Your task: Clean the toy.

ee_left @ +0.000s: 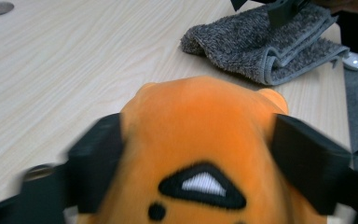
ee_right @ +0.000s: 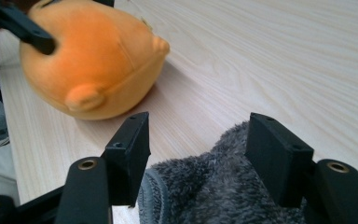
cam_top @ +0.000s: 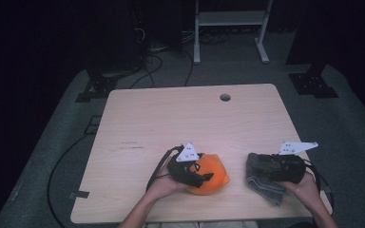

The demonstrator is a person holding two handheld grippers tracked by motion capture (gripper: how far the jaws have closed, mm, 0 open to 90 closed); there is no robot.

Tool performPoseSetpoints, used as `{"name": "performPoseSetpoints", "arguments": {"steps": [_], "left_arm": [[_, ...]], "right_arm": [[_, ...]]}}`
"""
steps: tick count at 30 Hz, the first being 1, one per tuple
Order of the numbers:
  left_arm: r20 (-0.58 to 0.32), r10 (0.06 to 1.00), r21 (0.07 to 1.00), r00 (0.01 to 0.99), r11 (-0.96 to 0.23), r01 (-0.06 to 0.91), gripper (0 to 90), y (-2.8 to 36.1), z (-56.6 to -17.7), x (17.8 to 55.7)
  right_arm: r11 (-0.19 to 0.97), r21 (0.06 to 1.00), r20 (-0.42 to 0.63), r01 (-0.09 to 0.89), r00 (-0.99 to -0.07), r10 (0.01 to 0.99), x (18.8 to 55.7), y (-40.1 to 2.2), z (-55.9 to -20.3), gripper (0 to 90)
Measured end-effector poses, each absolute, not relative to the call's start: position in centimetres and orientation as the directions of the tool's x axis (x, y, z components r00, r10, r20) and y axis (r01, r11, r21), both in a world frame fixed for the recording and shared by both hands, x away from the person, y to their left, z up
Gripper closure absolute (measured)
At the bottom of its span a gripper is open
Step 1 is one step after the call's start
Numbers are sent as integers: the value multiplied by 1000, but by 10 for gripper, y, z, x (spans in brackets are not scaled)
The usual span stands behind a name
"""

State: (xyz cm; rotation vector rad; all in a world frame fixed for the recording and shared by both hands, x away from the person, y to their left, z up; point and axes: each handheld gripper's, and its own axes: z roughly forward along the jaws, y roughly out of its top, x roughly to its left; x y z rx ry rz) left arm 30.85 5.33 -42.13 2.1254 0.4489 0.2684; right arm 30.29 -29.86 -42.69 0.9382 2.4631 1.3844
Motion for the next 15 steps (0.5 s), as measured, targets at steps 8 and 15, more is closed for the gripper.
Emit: {"name": "performPoseSetpoints", "arguments": {"steps": [8,15], "left_arm": [[94,469,873,878,-464,154,477,52,-412,310],[122,543,890,831,-431,151,468,51,-407,334]], "right_arm": [[354,833,164,425,-801,575,305,-293,-422,383],[358,833,160,421,-804,573,309,-289,-422,382]]}}
